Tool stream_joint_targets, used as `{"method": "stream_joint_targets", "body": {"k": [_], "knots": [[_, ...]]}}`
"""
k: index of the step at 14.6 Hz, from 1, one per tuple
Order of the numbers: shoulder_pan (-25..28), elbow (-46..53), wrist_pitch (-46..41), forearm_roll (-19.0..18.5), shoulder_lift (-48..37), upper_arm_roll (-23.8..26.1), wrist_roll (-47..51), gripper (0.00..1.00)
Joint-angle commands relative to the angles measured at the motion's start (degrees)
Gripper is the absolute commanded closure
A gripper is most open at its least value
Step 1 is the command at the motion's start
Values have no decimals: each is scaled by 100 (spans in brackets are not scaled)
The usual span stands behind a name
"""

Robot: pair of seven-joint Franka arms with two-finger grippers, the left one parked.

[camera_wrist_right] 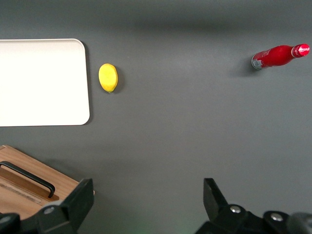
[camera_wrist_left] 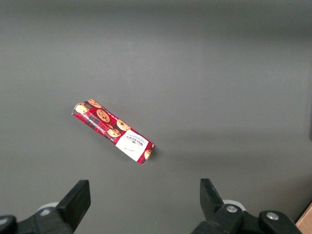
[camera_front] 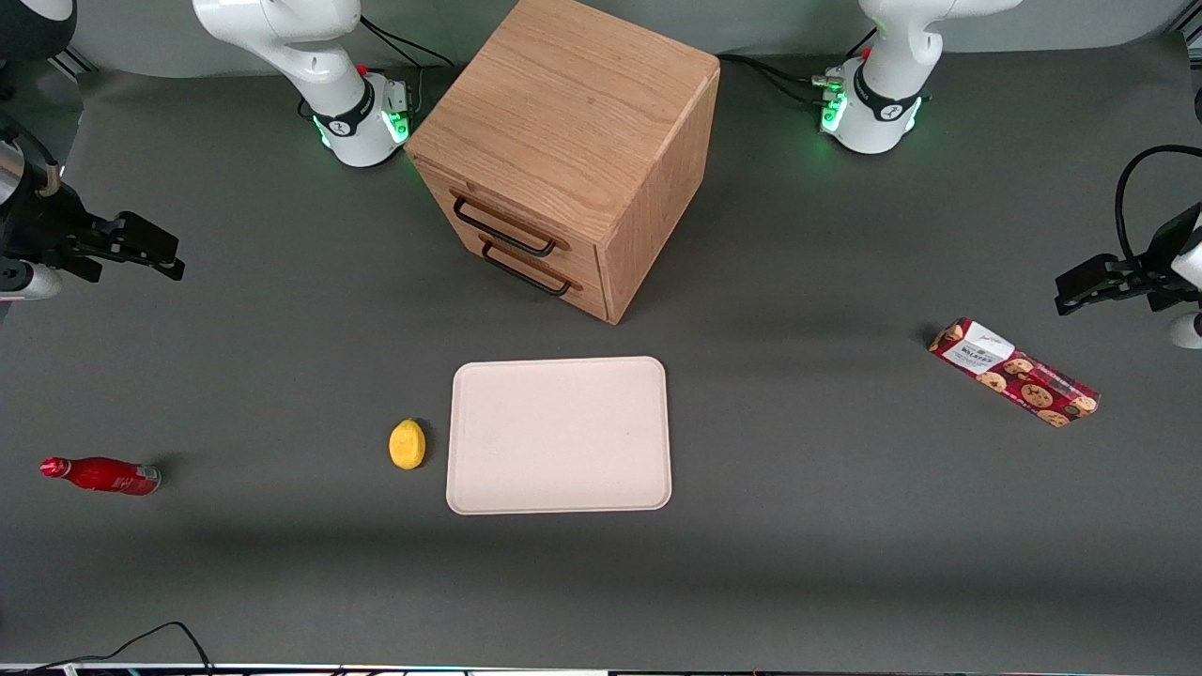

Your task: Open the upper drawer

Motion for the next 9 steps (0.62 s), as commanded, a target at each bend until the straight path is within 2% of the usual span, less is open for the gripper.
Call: {"method": "stream_joint_targets", "body": {"k": [1, 5, 6, 9], "knots": [[66, 61, -270, 84, -42, 32, -124, 0], [119, 43, -508, 110, -86, 1049, -107, 0], [119, 61, -509, 232, -78, 1261, -28, 0], [119, 70, -474, 566, -43, 1465, -28, 0]]}}
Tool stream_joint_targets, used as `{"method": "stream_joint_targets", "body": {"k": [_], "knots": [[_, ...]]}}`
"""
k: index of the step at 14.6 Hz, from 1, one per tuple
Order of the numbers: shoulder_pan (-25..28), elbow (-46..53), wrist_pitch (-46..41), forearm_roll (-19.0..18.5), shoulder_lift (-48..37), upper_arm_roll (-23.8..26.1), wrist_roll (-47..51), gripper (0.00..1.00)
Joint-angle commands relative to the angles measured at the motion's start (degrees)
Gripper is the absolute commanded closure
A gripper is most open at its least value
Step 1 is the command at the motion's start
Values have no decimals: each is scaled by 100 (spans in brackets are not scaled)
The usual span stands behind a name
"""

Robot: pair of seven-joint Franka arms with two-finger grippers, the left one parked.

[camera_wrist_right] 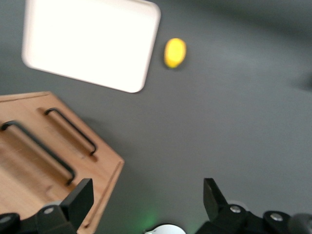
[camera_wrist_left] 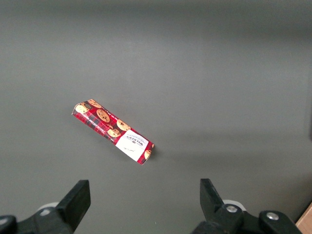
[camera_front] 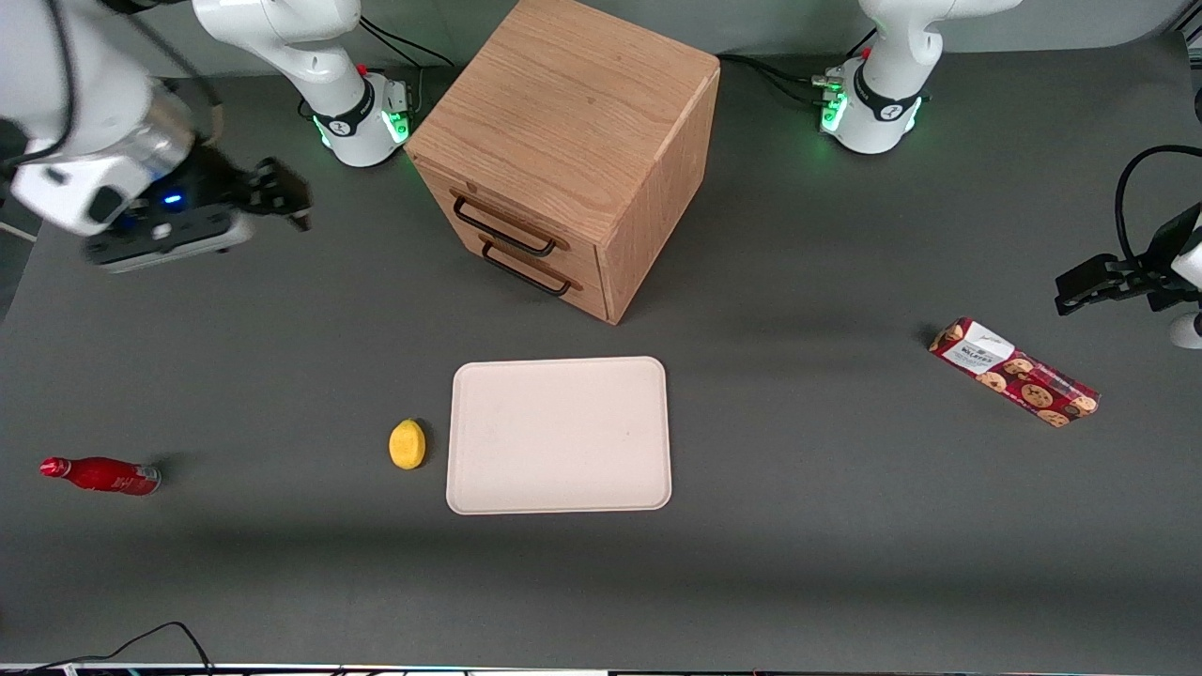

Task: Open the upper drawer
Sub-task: 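Move the right gripper toward the upper drawer's black handle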

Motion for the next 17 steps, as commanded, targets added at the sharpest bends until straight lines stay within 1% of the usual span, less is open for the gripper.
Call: {"method": "stream_joint_targets", "body": {"k": [1, 4, 5, 7, 9, 12, 14, 17], "knots": [[-48, 58, -70, 350, -6, 22, -15, 0], [-39, 59, -105, 394, 82, 48, -286, 0], [-39, 67, -114, 525, 91, 92, -539, 0], [-48, 67, -114, 937, 205, 127, -1504, 0], [-39, 67, -140, 1080, 293, 302, -2148, 0], [-48, 111, -281, 1290, 705, 707, -2860, 0], [-48, 138, -255, 1361, 934, 979, -2924, 0], [-39, 147, -237, 1370, 1014, 1024, -2880, 0]]}}
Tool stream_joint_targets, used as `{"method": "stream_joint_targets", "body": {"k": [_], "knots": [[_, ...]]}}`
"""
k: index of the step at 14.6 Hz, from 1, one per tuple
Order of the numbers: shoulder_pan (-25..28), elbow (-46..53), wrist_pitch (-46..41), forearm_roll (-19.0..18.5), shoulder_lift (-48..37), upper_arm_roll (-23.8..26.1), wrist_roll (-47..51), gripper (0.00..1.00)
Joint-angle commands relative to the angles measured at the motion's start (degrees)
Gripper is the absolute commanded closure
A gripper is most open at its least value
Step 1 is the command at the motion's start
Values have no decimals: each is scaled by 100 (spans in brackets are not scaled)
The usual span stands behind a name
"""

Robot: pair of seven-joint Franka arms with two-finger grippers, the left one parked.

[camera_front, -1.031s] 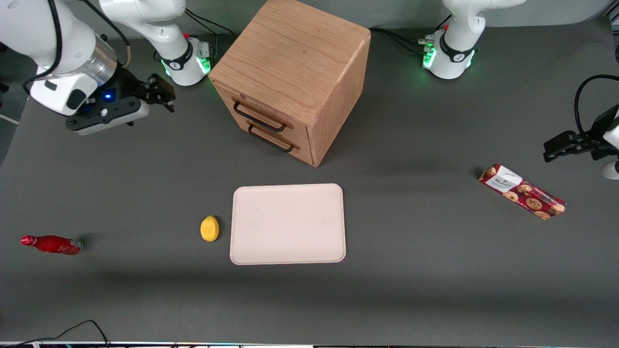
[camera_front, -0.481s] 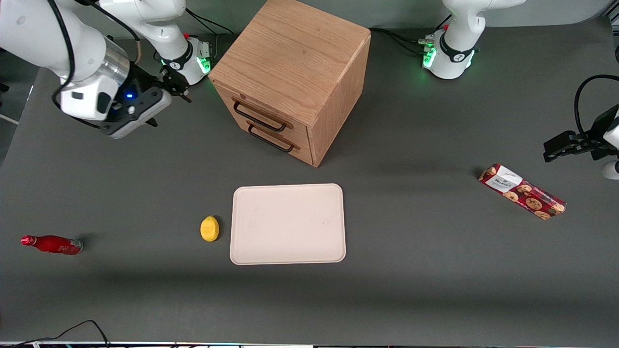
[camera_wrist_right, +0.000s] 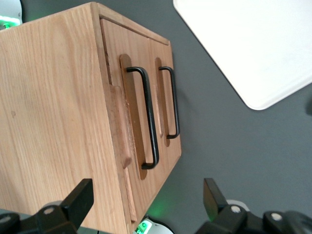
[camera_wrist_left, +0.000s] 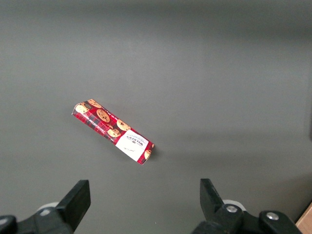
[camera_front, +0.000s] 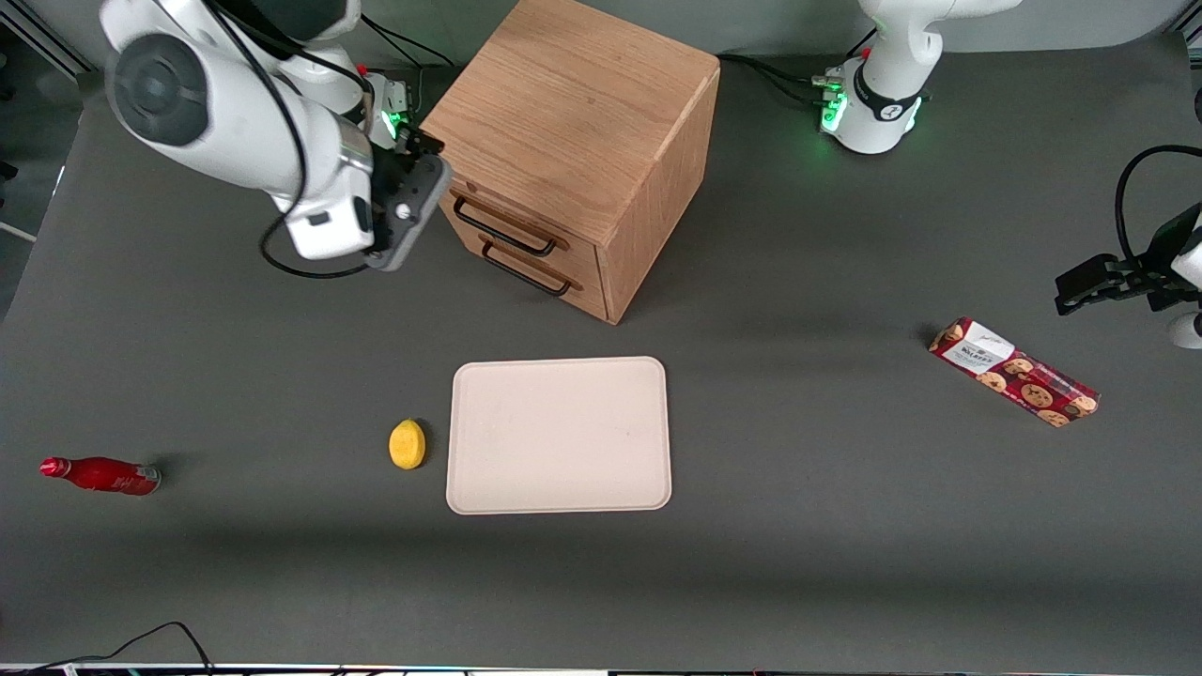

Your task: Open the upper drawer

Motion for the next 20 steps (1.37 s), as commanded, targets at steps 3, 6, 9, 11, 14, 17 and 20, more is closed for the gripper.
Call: {"method": "stream_joint_targets", "body": {"k": [3, 6, 9, 11, 14, 17, 20], "knots": [[-47, 101, -64, 412, 137, 9, -214, 0], [-20, -92, 286, 386, 207, 26, -197, 0], [-12, -470, 673, 334, 225, 26, -205, 0], [-12, -882, 1120, 334, 181, 35, -223, 0], [-12, -1348, 1666, 255, 137, 183, -232, 0], [-12, -1560, 1983, 105, 163, 237, -232, 0], [-12, -1797, 2264, 79, 137, 246, -232, 0]]}}
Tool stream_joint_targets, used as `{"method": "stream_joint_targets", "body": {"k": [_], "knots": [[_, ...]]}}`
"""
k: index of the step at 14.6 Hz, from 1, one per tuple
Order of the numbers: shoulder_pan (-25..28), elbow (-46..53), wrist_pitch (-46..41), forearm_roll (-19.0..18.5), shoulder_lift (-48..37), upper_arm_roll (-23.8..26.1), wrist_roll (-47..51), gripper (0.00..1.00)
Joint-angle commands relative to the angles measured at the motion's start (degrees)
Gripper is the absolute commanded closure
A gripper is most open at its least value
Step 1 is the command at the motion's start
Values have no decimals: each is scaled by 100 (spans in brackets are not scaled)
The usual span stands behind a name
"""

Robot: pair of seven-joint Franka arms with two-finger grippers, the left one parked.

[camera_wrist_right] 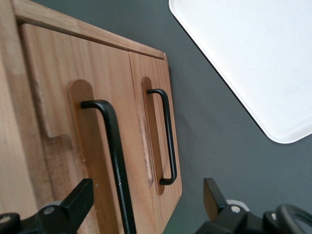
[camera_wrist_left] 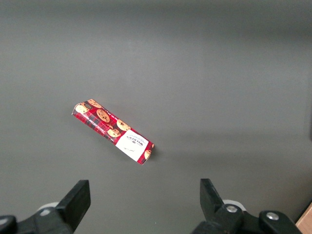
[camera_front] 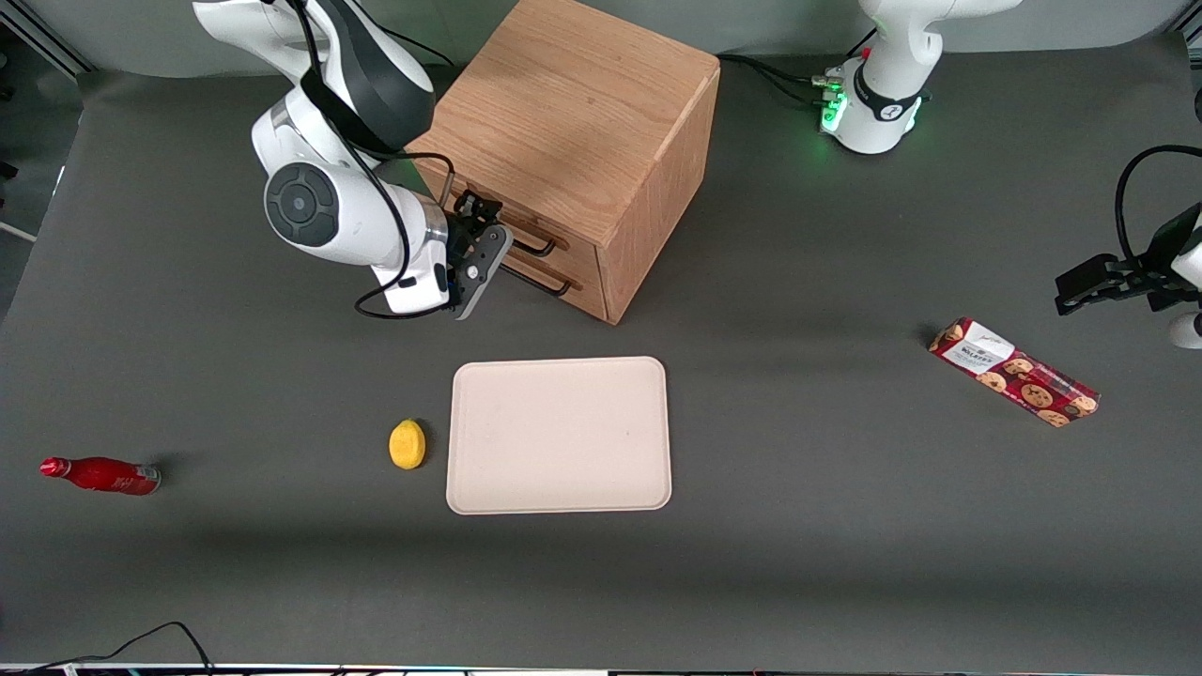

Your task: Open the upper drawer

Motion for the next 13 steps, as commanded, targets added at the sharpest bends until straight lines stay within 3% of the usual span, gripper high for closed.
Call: {"method": "stream_joint_targets", "body": {"k": [1, 13], "knots": [[1, -279, 336, -85, -119, 12, -123, 0], [-8, -754, 1057, -85, -40, 100, -123, 0]]}}
